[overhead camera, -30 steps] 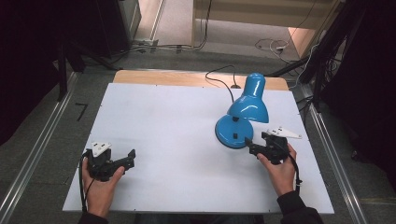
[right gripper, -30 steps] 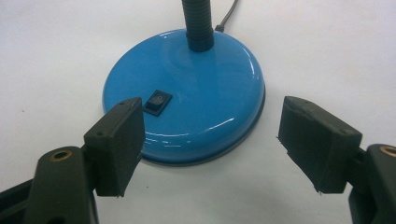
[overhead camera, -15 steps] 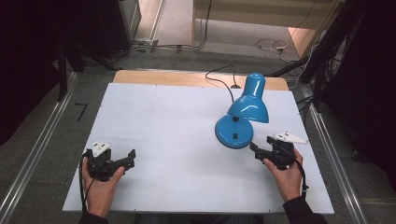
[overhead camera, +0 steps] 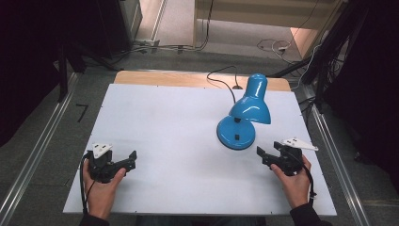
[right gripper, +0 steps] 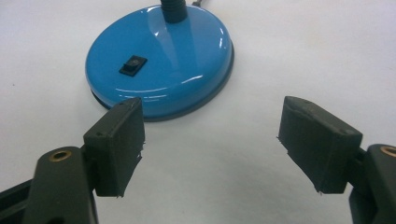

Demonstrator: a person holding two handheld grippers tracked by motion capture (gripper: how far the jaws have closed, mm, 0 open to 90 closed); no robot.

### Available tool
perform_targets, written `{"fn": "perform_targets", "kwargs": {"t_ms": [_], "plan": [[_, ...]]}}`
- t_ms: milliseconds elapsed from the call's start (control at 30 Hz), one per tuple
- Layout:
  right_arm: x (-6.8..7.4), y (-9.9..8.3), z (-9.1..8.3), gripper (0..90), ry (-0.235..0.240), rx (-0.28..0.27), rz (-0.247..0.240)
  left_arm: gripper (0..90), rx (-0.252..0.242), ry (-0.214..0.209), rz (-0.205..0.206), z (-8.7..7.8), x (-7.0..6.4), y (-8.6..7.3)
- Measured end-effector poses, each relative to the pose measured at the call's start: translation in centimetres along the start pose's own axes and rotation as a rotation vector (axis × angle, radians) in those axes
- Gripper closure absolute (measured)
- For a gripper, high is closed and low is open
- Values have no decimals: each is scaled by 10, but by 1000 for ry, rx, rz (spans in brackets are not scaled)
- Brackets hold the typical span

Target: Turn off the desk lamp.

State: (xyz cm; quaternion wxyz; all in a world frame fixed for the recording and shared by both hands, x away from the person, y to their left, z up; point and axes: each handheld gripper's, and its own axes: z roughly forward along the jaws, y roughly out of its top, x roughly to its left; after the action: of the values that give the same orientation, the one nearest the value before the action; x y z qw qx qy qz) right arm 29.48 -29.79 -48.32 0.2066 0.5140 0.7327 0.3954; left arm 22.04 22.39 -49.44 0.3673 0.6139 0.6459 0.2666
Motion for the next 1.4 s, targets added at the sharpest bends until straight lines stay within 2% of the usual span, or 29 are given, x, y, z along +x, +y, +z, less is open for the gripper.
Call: {"fn": "perform_targets", "kwargs": {"t_ms": [567,967,1400], "plan": [[-18,-9,-16,208,-25,-2,28,68,2,0,-6,0,0,0],[-27,-14,-24,208,-50,-1,28,68,0,3,-11,-1,2,0],[-47,-28,-43,206,-97,-13,78,68,2,3,-14,-1,3,0]]}}
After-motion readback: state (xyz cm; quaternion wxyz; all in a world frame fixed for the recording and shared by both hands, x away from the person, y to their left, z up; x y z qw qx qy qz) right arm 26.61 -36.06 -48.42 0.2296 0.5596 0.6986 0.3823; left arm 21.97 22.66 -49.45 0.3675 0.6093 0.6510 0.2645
